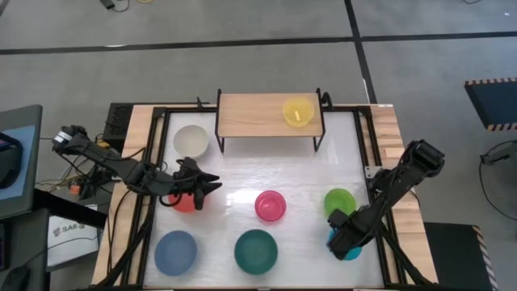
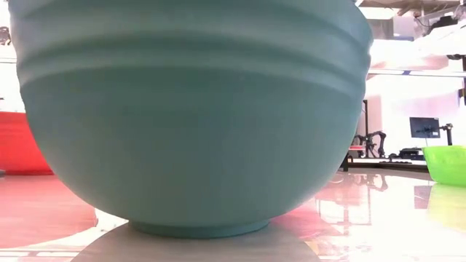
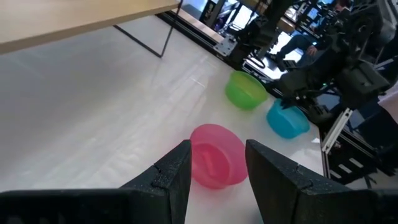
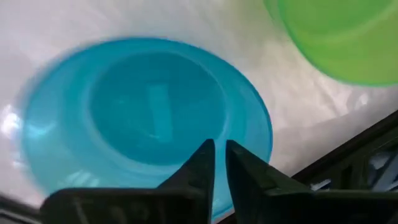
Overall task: Place and stack bowls onto a shelf
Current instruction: Stack the light blue bowl on top of the yellow bowl on the shelf
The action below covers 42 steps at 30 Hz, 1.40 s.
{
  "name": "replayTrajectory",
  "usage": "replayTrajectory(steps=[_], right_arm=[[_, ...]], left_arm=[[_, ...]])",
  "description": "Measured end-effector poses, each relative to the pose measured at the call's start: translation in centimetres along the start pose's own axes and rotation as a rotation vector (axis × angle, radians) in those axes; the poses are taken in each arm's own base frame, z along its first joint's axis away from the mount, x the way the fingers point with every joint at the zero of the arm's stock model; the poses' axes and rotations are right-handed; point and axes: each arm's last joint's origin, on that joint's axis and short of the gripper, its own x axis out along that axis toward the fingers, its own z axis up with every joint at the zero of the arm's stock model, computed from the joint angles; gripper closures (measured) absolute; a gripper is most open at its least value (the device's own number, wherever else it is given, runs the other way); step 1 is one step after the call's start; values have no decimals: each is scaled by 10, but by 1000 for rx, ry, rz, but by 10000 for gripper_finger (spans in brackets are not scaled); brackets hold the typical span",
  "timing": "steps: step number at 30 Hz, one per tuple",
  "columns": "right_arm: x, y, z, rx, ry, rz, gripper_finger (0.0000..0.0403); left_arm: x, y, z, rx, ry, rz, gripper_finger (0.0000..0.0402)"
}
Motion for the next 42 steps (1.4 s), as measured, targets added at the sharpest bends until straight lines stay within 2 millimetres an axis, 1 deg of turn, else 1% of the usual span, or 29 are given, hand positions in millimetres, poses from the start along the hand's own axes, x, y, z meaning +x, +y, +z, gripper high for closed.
replayTrajectory(steps=[3,5,7,9,12,15,17,19,21,24,26,28,30,31,32,35,39,42], right_arm=[[-19,-3,1,14,-29,6,348],[-29,-9,0,8,-72,-16,343],[-36,-17,-1,3,-115,-33,329],[-39,-23,-1,-1,-128,-64,305],[-35,-28,-1,-5,-125,-59,254],[-22,-27,0,-9,-99,0,206],[-12,-25,1,-19,-99,39,190],[-3,-26,2,-15,-91,56,188],[3,-28,2,-7,-71,52,197],[7,-31,3,2,-52,37,232],[6,-31,2,2,-47,37,270],[3,-31,3,3,-45,51,317],[-4,-30,4,8,-45,81,366],[-8,-29,4,9,-48,102,381],[-14,-28,5,11,-55,127,386],[-33,-26,9,23,-79,188,378],[-63,-27,17,44,-143,239,385],[-83,-29,27,78,-212,250,386]], left_arm=[[2,2,2,8,-9,16,266],[3,5,4,13,-14,26,266],[5,7,6,21,-15,34,266],[7,9,8,24,-13,37,266],[10,13,10,22,-4,35,266],[11,15,12,24,7,26,266],[12,15,12,25,11,23,266],[12,15,12,25,12,23,266],[12,15,12,25,12,22,266],[12,15,12,25,13,22,266],[12,15,12,25,12,23,266],[12,15,12,25,12,23,267],[12,15,12,25,13,24,271],[14,15,11,25,13,26,275],[15,15,11,26,13,27,279],[24,12,9,38,19,-1,292],[46,8,7,45,19,-73,300],[63,1,13,60,34,-100,295]])
